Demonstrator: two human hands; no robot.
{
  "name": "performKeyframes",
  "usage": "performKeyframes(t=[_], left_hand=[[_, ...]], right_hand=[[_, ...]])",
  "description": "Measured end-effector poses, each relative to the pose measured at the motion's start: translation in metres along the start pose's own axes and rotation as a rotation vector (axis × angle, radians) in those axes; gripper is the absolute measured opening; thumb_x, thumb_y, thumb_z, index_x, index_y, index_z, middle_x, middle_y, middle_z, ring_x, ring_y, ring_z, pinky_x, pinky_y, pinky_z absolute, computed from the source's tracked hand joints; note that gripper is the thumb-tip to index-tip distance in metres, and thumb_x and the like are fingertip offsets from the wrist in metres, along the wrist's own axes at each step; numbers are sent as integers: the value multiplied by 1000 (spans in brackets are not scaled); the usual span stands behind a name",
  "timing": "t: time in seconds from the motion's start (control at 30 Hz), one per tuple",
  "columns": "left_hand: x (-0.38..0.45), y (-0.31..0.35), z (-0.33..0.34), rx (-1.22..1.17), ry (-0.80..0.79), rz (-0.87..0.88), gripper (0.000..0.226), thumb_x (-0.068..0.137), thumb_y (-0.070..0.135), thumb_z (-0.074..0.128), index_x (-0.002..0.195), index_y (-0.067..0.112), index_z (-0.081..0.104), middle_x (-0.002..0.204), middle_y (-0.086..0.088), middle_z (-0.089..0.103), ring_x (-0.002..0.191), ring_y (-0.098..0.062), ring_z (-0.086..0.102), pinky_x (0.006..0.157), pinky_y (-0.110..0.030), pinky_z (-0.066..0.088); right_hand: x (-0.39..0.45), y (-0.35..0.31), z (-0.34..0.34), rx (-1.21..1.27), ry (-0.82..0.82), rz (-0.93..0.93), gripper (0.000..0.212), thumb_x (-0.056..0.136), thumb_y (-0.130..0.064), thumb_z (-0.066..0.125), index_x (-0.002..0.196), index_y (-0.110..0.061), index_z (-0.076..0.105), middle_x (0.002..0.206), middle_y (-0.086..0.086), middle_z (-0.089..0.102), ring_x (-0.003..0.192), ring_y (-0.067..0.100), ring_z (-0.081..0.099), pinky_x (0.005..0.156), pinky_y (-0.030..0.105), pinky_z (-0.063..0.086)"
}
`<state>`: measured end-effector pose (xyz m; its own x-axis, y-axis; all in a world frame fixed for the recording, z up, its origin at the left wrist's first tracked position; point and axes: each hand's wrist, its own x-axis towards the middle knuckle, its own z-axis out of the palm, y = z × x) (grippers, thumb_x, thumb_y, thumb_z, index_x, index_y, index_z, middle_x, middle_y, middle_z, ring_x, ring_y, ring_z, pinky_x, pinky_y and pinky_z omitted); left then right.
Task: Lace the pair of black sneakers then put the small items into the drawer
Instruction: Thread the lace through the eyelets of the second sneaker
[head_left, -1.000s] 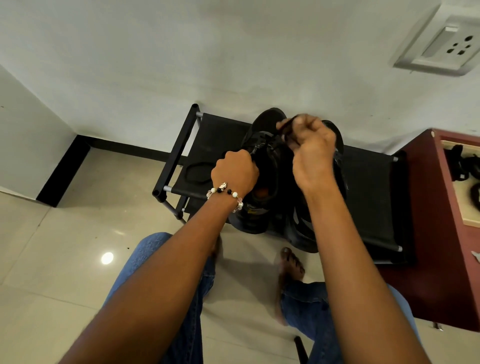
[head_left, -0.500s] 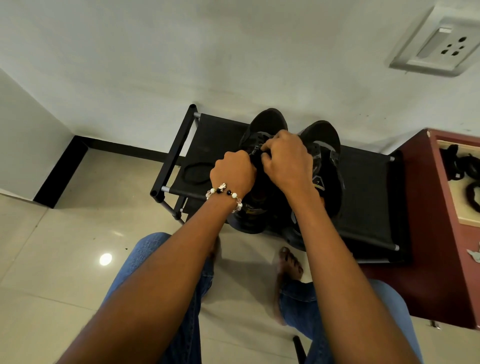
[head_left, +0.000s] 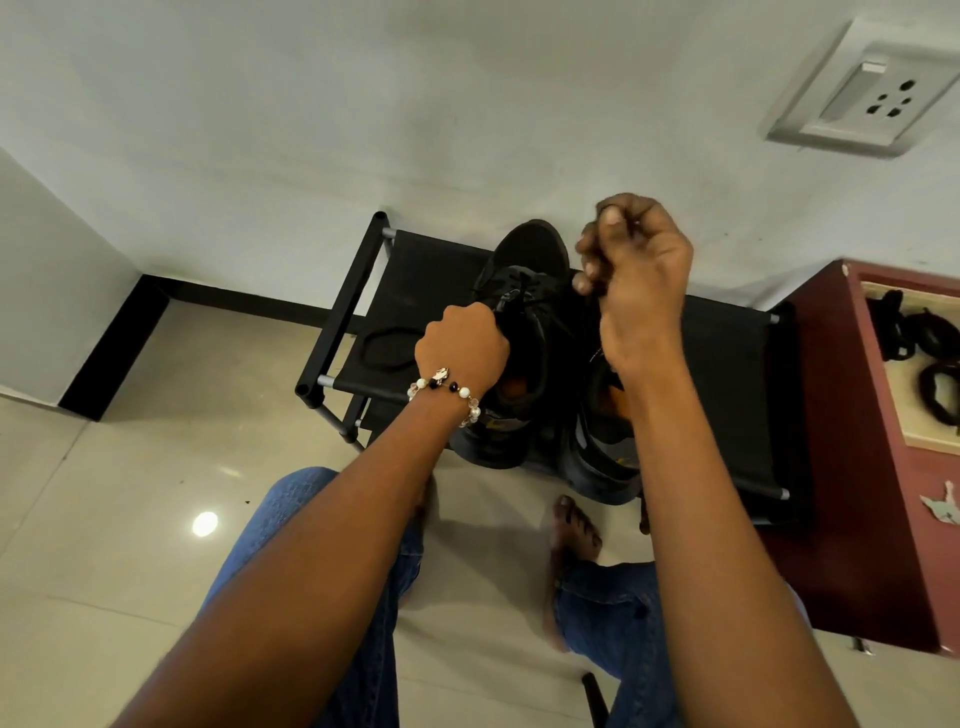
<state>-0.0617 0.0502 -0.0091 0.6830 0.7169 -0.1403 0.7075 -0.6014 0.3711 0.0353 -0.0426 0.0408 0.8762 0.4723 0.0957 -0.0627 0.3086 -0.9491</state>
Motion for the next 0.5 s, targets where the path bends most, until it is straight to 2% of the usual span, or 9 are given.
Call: performKeyframes(t=[0.07, 0.13, 0.2, 0.27, 0.33, 0.37, 0.43, 0.5], left_hand=[[0, 0, 0, -1, 2, 3, 29, 98, 23, 45, 73, 8, 41, 83, -9, 46, 82, -36, 57, 63, -35, 36], [0, 0, -1, -2, 0, 16, 23, 98, 25, 45, 83, 9, 49, 91, -13, 54, 87, -37, 59, 63, -35, 37], [0, 0, -1, 7, 2, 24, 21, 99, 25, 45, 90, 8, 54, 97, -14, 57, 89, -37, 60, 63, -34, 37], [0, 0, 0, 18, 10, 30, 19, 99, 22, 45, 86, 9, 51, 91, -11, 52, 89, -36, 60, 63, -33, 37], [0, -1, 0, 28, 14, 35, 19, 99, 20, 45, 85, 9, 50, 85, -9, 46, 88, -35, 60, 64, -32, 36], [1, -1, 1, 28, 15, 34, 19, 99, 21, 45, 87, 7, 53, 86, -9, 46, 88, -35, 59, 64, -32, 35], [2, -1, 1, 22, 18, 33, 20, 99, 22, 44, 88, 7, 52, 89, -12, 50, 88, -37, 58, 64, -34, 36], [1, 0, 1, 21, 18, 32, 21, 98, 22, 44, 82, 8, 47, 87, -11, 47, 84, -37, 56, 65, -35, 36]], right_hand=[[-1, 13, 0, -493, -102, -85, 10, 93, -14, 63, 102, -10, 65, 91, 3, 66, 79, 11, 62, 73, 26, 52], [-1, 31, 0, -1040, -256, -143, 21, 89, -23, 68, 107, -12, 69, 106, 3, 63, 98, 13, 59, 85, 26, 47], [-5, 41, 5, -1375, -347, -160, 27, 91, -26, 64, 112, -10, 69, 115, 7, 55, 108, 20, 52, 83, 30, 46], [-11, 43, 12, -1493, -334, -204, 27, 95, -26, 59, 112, -9, 69, 117, 6, 55, 113, 22, 49, 75, 33, 49], [-13, 42, 13, -1480, -271, -244, 21, 94, -24, 57, 103, -12, 72, 112, 2, 59, 111, 20, 49, 66, 24, 41], [-12, 42, 13, -1391, -218, -229, 17, 92, -21, 59, 96, -13, 74, 107, 0, 62, 108, 20, 51, 65, 22, 38], [-10, 38, 11, -1071, -97, -164, 11, 87, -14, 63, 86, -15, 75, 96, -4, 67, 103, 21, 58, 76, 28, 45], [-9, 30, 10, -567, -2, -23, 13, 90, -12, 60, 84, -17, 71, 94, -5, 71, 102, 20, 63, 88, 35, 50]])
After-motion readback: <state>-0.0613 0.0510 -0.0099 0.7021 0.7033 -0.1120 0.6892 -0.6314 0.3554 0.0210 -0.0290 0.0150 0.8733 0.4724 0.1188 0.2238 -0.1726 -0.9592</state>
